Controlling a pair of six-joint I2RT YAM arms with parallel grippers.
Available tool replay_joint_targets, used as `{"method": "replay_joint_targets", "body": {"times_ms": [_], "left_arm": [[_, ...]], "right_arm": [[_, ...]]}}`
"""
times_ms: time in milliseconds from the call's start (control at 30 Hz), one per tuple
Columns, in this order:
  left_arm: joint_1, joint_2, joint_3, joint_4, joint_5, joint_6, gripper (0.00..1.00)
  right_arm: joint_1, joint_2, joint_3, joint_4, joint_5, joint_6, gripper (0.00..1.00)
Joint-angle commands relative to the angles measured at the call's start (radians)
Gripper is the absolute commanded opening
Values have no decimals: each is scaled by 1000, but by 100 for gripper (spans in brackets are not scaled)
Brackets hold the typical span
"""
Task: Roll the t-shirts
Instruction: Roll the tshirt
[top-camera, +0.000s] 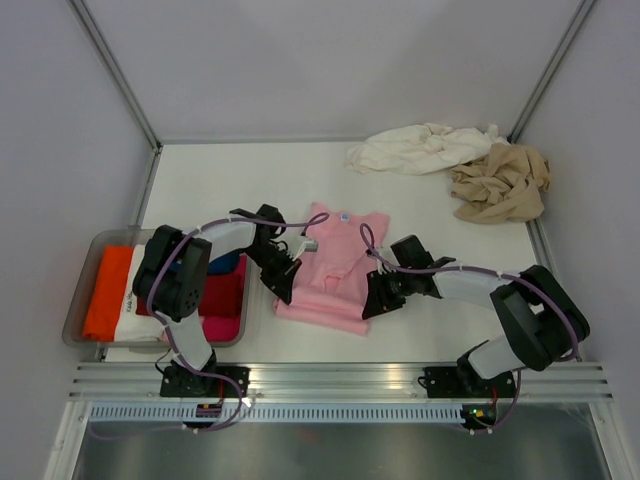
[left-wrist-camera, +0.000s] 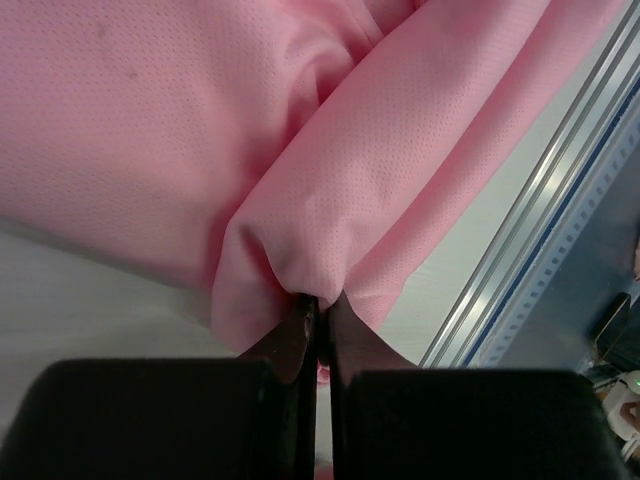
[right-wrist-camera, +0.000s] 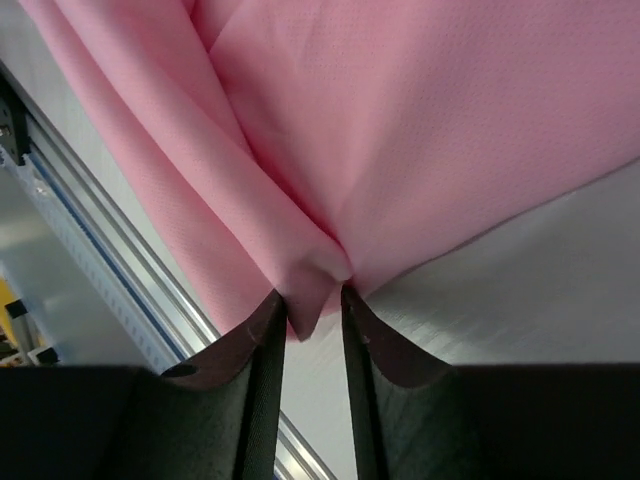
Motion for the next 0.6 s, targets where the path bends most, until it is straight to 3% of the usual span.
{"method": "replay_joint_targets", "body": {"times_ms": [0, 100, 267, 433, 467, 567], "left_arm": [[3, 16, 49, 11, -32, -44, 4], [4, -1, 51, 11, 16, -81, 9], [6, -42, 37, 18, -3, -69, 49], [15, -196, 48, 40, -75, -24, 61], [16, -227, 36, 70, -105, -8, 61], [16, -388, -15, 176, -133, 78, 68]], "right_arm": [[-3, -38, 54, -46, 111, 10, 37], [-1, -190, 123, -126, 217, -30, 45], [51, -336, 142, -174, 390, -105, 48], [241, -385, 177, -188, 553, -156, 49], [276, -387, 177, -181, 650, -161, 48], [494, -407, 151, -119, 824, -313, 51]]}}
